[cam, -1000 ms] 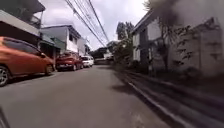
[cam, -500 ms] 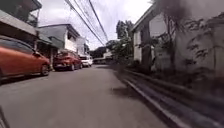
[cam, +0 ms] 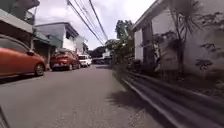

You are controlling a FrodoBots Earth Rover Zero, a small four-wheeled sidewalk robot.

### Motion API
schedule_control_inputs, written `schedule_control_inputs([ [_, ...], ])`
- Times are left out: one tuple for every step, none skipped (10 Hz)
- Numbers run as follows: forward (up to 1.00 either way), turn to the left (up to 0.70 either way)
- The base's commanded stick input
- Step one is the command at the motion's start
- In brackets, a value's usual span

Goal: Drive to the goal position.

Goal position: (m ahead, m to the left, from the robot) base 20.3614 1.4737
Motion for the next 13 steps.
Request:
schedule_control_inputs([
  [0.7,0.02],
  [0.7,0.02],
  [0.7,0.03],
  [0.7,0.05],
  [0.7,0.28],
  [0.7,0.31],
  [0.7,0.09],
  [0.7,0.0],
  [0.7,0.0],
  [0.7,0.0],
  [0.7,0.0],
  [0.7,0.0],
  [0.7,0.0],
])
